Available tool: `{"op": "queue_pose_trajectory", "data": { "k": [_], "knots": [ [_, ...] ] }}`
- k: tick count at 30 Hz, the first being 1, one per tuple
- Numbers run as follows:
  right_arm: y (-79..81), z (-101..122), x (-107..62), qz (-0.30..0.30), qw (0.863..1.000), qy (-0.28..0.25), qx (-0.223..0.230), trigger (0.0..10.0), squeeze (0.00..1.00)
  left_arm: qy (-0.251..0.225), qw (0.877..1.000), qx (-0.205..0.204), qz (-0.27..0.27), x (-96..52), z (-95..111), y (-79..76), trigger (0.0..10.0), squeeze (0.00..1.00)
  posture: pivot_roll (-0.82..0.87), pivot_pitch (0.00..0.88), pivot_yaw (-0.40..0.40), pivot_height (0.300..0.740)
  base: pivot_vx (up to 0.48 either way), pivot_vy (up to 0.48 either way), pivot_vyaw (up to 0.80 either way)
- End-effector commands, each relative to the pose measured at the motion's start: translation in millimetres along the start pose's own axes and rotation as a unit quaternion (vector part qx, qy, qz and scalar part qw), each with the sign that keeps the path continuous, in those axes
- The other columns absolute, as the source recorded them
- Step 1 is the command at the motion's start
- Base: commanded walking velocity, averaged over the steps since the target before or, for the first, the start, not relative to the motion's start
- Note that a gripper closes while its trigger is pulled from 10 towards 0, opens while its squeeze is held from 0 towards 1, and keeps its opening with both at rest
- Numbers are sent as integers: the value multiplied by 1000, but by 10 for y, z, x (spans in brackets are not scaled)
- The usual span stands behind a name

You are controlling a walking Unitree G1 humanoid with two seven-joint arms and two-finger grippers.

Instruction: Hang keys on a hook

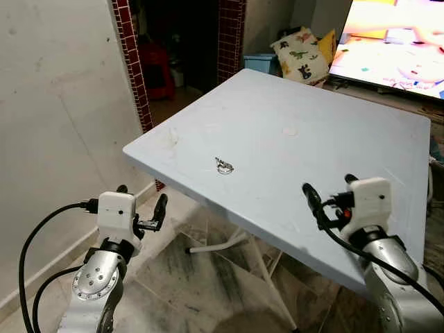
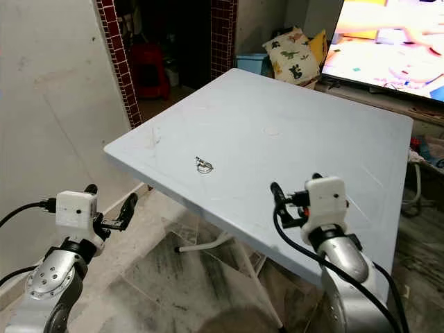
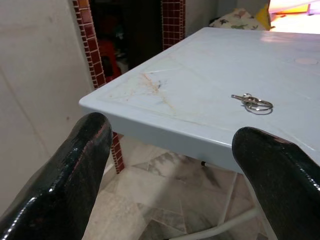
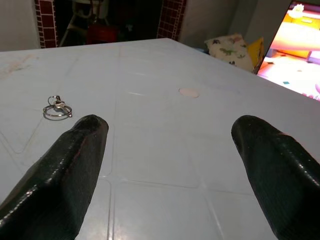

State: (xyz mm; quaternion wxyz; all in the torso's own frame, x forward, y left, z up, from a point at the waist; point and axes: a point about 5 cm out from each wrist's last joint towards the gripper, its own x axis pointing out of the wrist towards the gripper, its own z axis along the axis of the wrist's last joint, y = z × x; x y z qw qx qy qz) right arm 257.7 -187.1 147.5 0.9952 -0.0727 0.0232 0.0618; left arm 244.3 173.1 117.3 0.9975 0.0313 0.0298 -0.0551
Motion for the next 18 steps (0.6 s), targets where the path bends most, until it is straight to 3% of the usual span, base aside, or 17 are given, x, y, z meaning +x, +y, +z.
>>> {"op": "queue_pose_trajectory", "data": {
  "k": [1,4,18],
  "knots": [
    [16,-8,38,-3,1000,1,-1,10000,0,-5,1000,6,0,29,31,-13,10000,0,-9,0,-14,740,0,0,0],
    [30,-10,74,-2,1000,0,-1,10000,0,-8,1000,9,0,44,41,-28,10000,0,-7,0,-16,740,0,0,0],
    [34,43,218,-4,1000,-13,-5,10000,0,-17,1000,5,-1,121,59,-101,10000,0,-13,0,-32,740,0,0,747]
  ]
}}
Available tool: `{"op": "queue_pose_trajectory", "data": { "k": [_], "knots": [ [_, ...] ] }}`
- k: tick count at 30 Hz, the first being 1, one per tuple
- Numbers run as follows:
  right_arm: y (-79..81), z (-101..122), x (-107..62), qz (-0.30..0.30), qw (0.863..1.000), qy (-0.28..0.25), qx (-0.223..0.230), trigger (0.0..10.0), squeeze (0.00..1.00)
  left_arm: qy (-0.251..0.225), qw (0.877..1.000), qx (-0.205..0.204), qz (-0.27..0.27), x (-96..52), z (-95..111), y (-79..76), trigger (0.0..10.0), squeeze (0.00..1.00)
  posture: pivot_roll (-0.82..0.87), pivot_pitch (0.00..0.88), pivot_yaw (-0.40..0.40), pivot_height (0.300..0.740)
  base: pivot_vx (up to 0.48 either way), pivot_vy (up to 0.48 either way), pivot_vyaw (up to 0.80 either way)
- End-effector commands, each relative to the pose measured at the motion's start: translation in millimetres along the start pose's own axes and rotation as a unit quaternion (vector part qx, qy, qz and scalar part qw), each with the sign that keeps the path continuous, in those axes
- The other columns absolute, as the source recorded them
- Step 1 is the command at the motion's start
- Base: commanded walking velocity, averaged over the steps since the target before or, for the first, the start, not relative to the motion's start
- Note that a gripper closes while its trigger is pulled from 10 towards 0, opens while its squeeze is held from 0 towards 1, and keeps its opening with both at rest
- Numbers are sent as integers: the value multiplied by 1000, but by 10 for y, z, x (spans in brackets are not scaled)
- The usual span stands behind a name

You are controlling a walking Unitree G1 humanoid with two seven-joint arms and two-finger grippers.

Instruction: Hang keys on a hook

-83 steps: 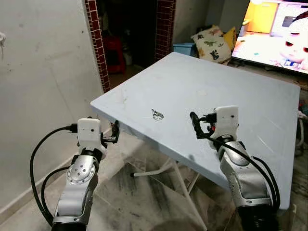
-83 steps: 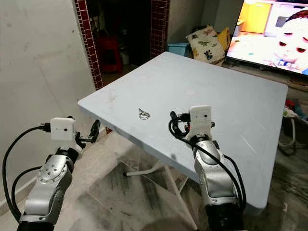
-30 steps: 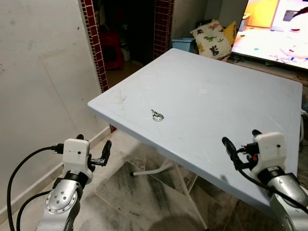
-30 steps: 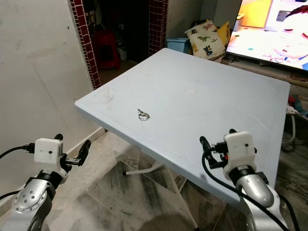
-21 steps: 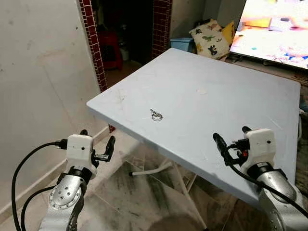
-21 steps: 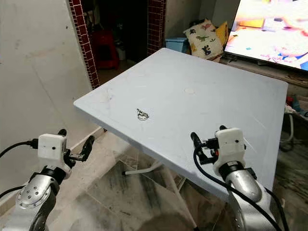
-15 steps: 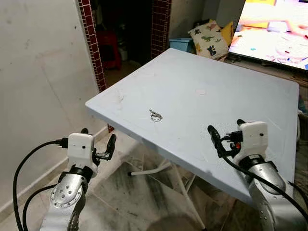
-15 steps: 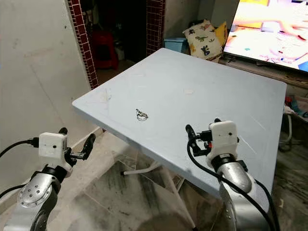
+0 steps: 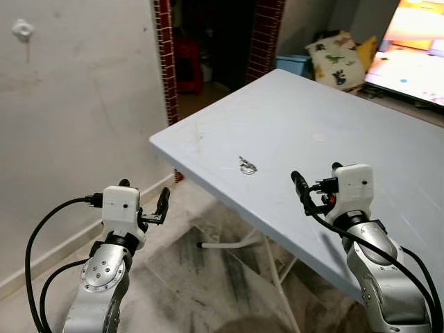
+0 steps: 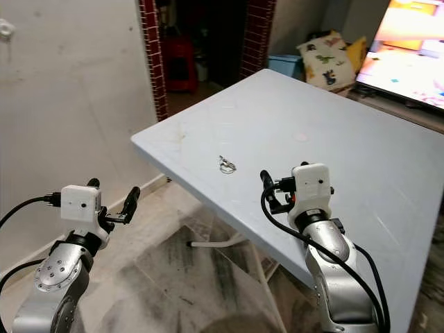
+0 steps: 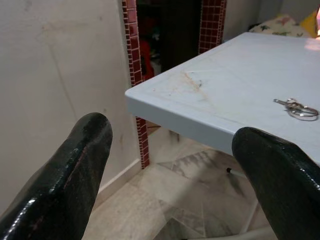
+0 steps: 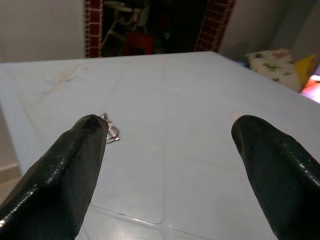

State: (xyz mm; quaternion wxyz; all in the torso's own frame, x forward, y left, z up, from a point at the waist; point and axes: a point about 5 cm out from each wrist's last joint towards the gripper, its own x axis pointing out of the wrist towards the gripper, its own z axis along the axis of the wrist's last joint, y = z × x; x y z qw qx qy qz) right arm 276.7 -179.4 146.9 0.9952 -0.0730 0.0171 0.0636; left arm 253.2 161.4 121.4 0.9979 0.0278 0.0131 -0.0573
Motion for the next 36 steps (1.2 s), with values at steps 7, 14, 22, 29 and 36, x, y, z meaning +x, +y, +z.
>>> {"op": "queue_pose_trajectory", "data": {
  "k": [7,14,22,29,36],
  "knots": [
    [-29,43,82,-13,1000,-9,2,10000,0,6,1000,12,0,61,-20,-9,10000,0,-14,0,-33,740,0,0,68],
    [114,102,250,-6,1000,-16,12,10000,0,6,1000,21,-4,130,-30,-37,10000,0,-20,0,-29,740,0,0,0],
    [355,103,415,29,999,-11,15,10000,0,9,1000,14,-2,228,-84,-14,10000,0,-11,0,-39,740,0,0,0],
    [301,41,382,17,1000,-6,18,10000,0,9,1000,28,3,267,-95,82,10000,0,-18,0,-33,740,0,0,0],
    [233,-59,351,1,1000,15,7,10000,0,1,1000,29,-10,322,-87,17,10000,0,-25,0,-26,740,0,0,0]
  ]
}}
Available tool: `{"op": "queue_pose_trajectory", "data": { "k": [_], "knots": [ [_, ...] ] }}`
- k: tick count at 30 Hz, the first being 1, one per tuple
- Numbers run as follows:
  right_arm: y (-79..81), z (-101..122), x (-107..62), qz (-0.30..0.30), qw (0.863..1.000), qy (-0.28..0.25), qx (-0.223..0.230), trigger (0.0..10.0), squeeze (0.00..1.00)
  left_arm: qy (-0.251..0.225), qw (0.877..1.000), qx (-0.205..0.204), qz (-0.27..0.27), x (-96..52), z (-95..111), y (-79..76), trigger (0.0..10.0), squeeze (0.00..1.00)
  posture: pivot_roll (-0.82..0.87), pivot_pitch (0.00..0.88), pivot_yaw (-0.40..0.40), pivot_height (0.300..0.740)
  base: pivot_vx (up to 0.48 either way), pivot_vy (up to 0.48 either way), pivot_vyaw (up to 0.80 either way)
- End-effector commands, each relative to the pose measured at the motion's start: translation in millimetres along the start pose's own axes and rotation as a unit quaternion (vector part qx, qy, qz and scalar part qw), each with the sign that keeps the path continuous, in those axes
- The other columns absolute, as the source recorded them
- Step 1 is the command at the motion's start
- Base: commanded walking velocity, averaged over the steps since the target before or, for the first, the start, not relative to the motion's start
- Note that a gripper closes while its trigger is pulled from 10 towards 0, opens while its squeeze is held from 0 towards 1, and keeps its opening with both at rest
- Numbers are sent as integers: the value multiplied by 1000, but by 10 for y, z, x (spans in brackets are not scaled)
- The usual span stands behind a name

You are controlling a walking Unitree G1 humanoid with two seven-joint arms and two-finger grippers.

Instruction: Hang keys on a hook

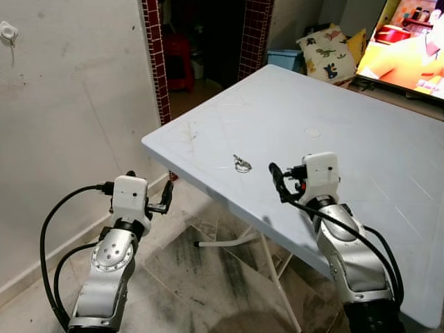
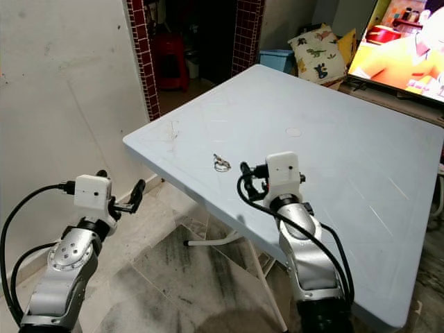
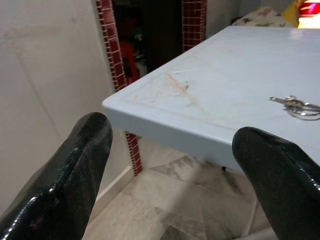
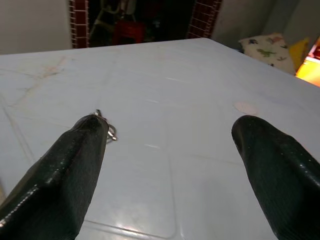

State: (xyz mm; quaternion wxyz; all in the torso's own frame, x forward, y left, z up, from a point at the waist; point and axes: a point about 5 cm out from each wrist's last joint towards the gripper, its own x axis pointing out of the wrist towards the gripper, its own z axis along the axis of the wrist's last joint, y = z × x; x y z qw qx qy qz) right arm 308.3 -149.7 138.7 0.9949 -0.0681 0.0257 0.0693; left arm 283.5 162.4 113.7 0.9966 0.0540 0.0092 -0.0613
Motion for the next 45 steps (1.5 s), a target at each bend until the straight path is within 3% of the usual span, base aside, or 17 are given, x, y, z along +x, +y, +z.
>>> {"op": "queue_pose_trajectory", "data": {
  "k": [1,16,32,35,45],
  "knots": [
    [-28,-42,-9,-5,1000,10,3,10000,0,3,1000,2,-8,24,-20,-34,10000,0,-25,0,-26,740,0,0,0],
    [37,-81,-20,6,1000,18,3,10000,0,-1,1000,1,-9,22,-18,-43,10000,0,-18,0,-22,740,0,0,0],
    [50,-67,-17,14,1000,14,-6,10000,0,0,1000,-4,1,20,-24,-9,10000,0,-19,0,-23,740,0,-353,0],
    [53,-69,-17,14,1000,15,-6,10000,0,0,1000,-21,9,20,-26,4,10000,0,-19,0,-23,740,0,0,0],
    [109,-51,-13,38,999,10,5,10000,0,4,998,-7,55,27,-20,93,10000,0,-16,0,-22,740,0,0,0]
  ]
}}
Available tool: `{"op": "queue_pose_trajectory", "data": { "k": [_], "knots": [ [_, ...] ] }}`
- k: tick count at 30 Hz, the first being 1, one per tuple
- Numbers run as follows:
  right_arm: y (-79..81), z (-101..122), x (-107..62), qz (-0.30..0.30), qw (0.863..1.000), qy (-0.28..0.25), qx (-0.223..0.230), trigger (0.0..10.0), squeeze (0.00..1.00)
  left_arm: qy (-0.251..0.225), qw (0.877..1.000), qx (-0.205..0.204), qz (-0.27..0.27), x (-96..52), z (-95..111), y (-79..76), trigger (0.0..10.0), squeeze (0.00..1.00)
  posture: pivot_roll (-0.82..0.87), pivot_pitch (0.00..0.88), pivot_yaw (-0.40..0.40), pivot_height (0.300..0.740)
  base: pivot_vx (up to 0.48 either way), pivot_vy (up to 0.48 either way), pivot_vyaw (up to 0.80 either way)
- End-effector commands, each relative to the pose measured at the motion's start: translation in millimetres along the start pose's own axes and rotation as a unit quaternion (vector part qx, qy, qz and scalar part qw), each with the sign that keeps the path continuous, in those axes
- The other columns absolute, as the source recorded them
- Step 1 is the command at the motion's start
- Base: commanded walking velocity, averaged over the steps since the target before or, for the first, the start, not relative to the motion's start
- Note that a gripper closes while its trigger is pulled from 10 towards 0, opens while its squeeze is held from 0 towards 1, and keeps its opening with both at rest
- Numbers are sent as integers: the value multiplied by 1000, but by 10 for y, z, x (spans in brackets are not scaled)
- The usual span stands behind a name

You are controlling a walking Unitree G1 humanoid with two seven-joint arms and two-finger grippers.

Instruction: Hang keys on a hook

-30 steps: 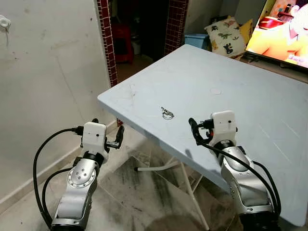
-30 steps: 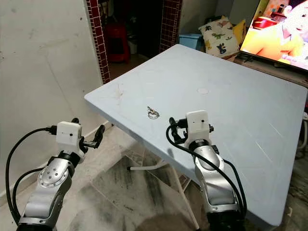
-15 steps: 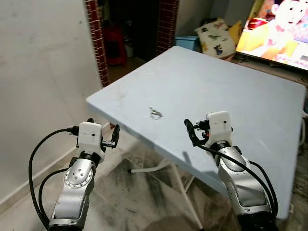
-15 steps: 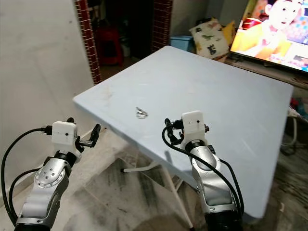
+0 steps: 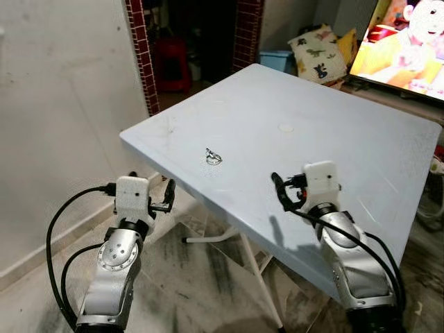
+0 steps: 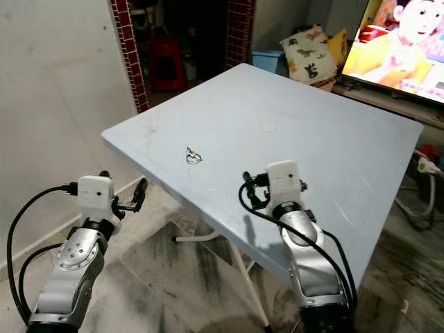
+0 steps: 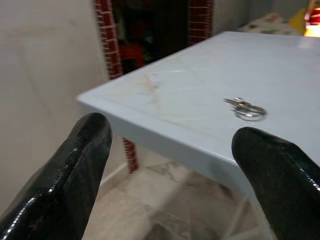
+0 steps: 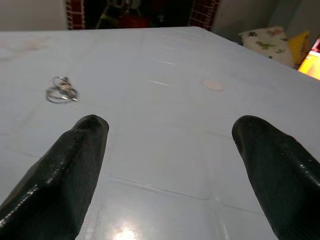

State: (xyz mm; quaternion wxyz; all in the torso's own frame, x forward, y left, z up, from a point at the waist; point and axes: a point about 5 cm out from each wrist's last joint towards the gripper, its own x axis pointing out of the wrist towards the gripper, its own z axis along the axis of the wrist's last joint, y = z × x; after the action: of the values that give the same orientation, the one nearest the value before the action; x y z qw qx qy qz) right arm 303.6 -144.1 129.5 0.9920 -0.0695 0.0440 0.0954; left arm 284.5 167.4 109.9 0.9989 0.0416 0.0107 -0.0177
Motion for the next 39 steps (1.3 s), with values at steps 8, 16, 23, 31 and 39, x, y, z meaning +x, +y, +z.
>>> {"op": "queue_pose_trajectory", "data": {
  "k": [8,16,23,31,39],
  "knots": [
    [65,78,33,21,1000,-18,1,10000,0,7,1000,4,15,19,2,63,10000,0,-12,0,-24,740,0,0,453],
    [66,76,31,21,1000,-20,0,10000,0,6,1000,8,10,13,-1,47,10000,0,-12,0,-23,740,0,0,798],
    [74,76,38,18,1000,-20,6,10000,0,4,1000,5,2,8,6,36,10000,0,-12,0,-23,740,0,0,229],
    [60,62,24,16,1000,-18,6,10000,0,1,1000,-3,-9,-12,8,13,10000,0,-16,0,-20,740,135,0,0],
    [59,58,17,14,1000,-18,7,10000,0,0,1000,-5,-14,-8,10,-2,10000,0,-17,0,-19,740,301,0,0]
  ]
}}
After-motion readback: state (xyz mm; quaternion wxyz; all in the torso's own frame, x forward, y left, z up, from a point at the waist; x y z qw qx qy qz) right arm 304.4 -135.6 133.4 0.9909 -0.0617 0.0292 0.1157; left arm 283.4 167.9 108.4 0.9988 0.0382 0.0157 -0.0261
